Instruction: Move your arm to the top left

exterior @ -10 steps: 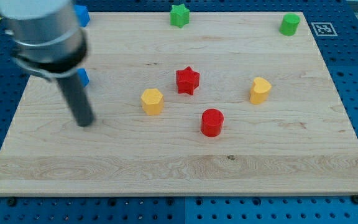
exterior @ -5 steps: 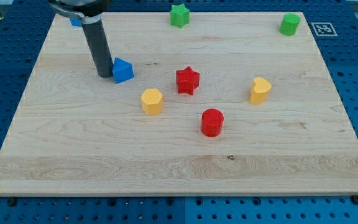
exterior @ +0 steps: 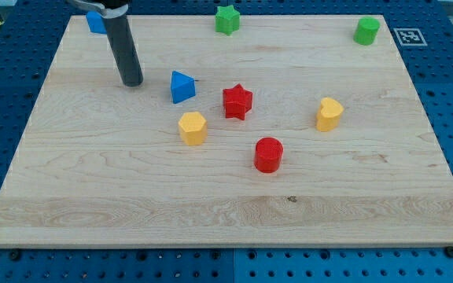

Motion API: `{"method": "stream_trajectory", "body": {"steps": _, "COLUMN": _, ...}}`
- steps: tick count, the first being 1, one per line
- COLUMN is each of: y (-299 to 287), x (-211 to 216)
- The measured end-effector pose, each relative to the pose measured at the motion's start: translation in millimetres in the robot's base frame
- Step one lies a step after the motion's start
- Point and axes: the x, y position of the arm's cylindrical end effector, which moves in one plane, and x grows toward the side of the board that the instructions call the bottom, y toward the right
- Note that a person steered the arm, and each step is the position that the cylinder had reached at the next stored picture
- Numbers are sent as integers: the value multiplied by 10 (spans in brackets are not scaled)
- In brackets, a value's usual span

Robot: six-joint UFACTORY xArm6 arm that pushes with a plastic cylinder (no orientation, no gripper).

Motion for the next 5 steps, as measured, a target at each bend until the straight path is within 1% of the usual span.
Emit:
{"method": "stream_trajectory", "body": {"steps": 1, "y": 2, "x": -43}}
{"method": "stream_trajectory", "body": {"steps": 2, "y": -368, "x": -113}}
{"method": "stream_trajectory", "body": {"steps": 3, "y": -1046, "x": -467}}
{"method": "stream_trajectory", "body": {"steps": 4, "y": -1429, "x": -1053}}
{"method": "stream_trajectory", "body": {"steps": 5, "y": -1413, "x": -1631}}
